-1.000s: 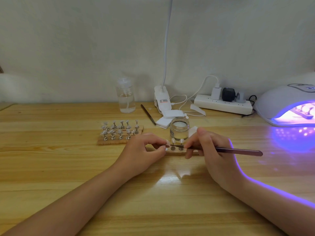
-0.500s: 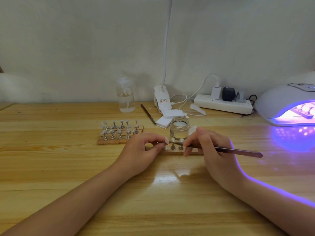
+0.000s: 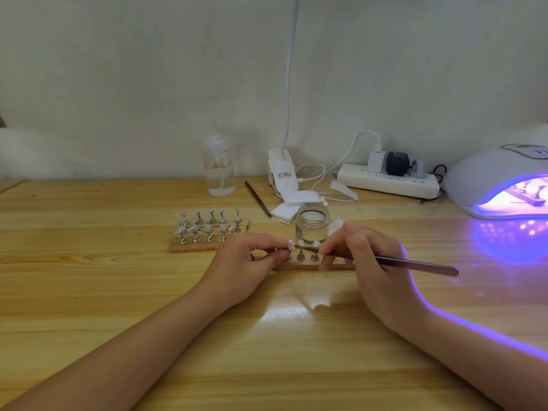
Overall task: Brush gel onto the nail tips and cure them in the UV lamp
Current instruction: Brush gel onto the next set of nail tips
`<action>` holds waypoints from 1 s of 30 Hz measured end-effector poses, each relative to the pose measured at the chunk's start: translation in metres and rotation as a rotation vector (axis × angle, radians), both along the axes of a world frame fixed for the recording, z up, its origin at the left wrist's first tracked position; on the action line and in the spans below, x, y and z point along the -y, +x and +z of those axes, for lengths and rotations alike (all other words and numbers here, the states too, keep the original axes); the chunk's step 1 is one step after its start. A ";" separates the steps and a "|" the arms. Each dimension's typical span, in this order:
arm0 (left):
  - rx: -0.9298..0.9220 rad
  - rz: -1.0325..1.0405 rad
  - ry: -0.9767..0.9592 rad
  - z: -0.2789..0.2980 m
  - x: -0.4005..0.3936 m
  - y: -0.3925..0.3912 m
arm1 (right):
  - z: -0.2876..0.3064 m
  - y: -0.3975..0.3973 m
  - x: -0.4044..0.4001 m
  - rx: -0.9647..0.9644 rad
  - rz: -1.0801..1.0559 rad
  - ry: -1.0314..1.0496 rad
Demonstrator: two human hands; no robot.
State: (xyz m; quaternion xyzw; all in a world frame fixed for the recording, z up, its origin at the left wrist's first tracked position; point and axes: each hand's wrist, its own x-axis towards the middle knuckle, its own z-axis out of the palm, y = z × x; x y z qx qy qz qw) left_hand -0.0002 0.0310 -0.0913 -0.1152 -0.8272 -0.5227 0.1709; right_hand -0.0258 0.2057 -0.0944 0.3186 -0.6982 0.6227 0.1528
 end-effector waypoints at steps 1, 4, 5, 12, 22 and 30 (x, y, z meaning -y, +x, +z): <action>0.002 -0.001 0.002 0.000 0.000 0.000 | 0.000 -0.001 0.000 -0.008 -0.017 0.022; 0.006 0.000 0.006 -0.001 0.000 0.000 | 0.000 -0.003 0.002 -0.017 -0.043 0.080; 0.005 0.003 0.011 -0.001 0.000 0.000 | 0.000 -0.003 0.002 -0.015 -0.043 0.087; 0.008 0.035 0.027 -0.003 0.001 -0.002 | 0.000 0.000 0.001 -0.014 0.007 0.034; -0.016 0.019 0.040 -0.003 0.002 -0.002 | 0.001 -0.003 0.002 -0.013 -0.032 0.088; -0.036 0.034 0.047 -0.003 0.003 -0.003 | 0.000 0.001 0.000 0.059 0.057 -0.031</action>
